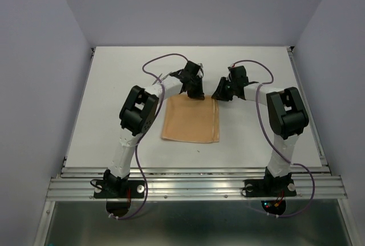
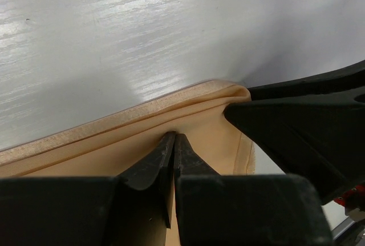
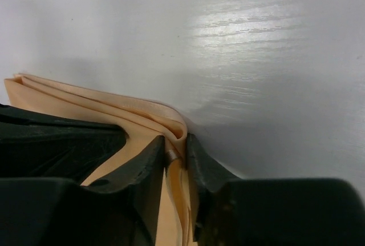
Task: Fold the napkin into a case and place the utensils inside
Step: Pick up the lower triangle-folded napkin from the center of the board.
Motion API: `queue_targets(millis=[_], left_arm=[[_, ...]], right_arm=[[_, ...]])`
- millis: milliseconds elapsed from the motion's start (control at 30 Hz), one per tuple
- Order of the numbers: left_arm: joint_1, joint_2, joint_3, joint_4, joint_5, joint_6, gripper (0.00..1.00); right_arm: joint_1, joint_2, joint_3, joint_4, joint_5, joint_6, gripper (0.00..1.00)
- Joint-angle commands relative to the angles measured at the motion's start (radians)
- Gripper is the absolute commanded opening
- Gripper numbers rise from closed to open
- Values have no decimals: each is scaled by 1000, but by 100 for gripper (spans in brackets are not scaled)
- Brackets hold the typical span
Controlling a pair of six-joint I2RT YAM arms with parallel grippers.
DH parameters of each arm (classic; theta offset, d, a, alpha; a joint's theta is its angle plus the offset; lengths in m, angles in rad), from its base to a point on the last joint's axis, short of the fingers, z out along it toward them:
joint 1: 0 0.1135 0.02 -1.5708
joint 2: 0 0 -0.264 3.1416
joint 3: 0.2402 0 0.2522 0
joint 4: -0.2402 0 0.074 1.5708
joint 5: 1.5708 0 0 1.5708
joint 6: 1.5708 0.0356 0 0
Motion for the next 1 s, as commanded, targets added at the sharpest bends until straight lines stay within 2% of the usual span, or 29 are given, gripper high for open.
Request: queue_targets(millis=[0, 100, 467, 600, 967], left_arm=[[9, -8, 28, 18, 13, 6, 13], [18, -30, 6, 54, 18, -4, 13], [29, 30, 26, 45, 36, -9, 12], [30, 50, 23, 25, 16, -3, 12], [46, 50, -23, 25, -4, 5, 11]], right_arm=[[-3, 26, 25, 13, 7, -10, 24], [-3, 26, 28, 13, 6, -11, 19], [-3, 26, 36, 12, 1, -7, 17], [6, 20, 38, 13, -2, -1, 10], [15, -41, 42, 21, -28, 21, 1]])
